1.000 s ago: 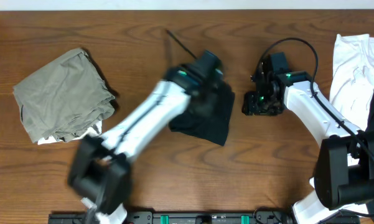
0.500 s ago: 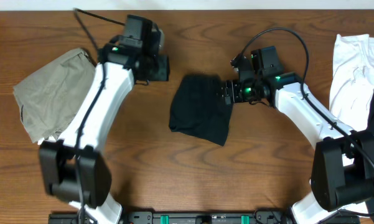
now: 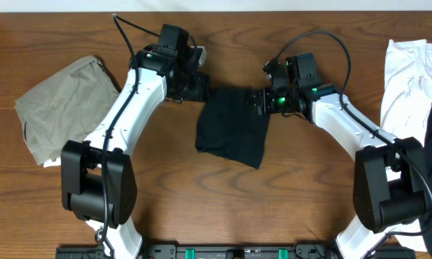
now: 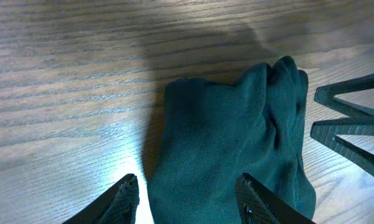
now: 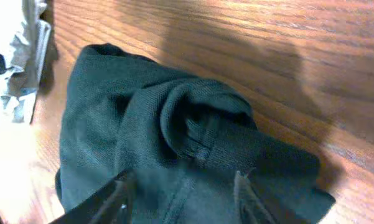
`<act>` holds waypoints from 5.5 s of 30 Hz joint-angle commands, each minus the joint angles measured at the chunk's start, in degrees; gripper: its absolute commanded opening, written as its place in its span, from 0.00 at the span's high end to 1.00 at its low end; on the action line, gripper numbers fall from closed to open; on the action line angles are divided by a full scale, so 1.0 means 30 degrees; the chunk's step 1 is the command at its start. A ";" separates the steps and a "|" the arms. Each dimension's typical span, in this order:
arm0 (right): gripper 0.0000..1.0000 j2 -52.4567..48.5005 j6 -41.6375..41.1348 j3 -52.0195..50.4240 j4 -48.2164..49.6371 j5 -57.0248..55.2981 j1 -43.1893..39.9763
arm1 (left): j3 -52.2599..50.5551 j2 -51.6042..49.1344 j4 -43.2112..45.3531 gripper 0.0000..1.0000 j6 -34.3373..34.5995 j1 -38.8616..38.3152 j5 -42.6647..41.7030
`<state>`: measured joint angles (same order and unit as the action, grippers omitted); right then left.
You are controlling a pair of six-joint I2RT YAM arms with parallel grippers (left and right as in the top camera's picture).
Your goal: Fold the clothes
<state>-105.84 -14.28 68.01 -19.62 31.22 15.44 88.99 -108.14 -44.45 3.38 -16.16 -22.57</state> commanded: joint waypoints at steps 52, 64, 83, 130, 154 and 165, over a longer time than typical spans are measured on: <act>0.42 -0.4437 0.1938 -0.0015 -0.2404 -0.5056 -0.0182 | -0.1508 -0.6033 -0.2980 0.58 0.1209 0.0386 0.3483; 0.36 -0.3701 0.1923 0.0685 -0.3038 -0.7395 -0.2193 | -0.1501 -0.6025 -0.7155 0.59 0.3140 0.0386 0.2106; 0.36 0.5741 0.2499 0.3140 -1.1766 -0.5289 0.0670 | -0.1421 0.2448 -0.7286 0.39 0.3060 0.0372 0.2120; 0.28 0.1486 0.0641 -0.5457 0.1209 -0.8633 0.0401 | -0.1464 -0.5355 -0.8590 0.41 0.2404 0.0029 -0.2696; 0.22 0.7927 0.5202 -0.2805 -0.8189 -0.4233 0.0437 | -0.0437 -0.0015 -0.3497 0.42 0.1450 0.0124 -0.3672; 0.29 0.5588 0.2608 -0.4306 -0.6550 -0.3701 0.1690 | -0.1209 -0.0729 -0.2834 0.42 0.1319 -0.2368 -0.0984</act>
<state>-86.87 -3.25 56.71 -40.27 18.26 19.79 86.56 -108.60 -53.32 8.67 -22.22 -27.99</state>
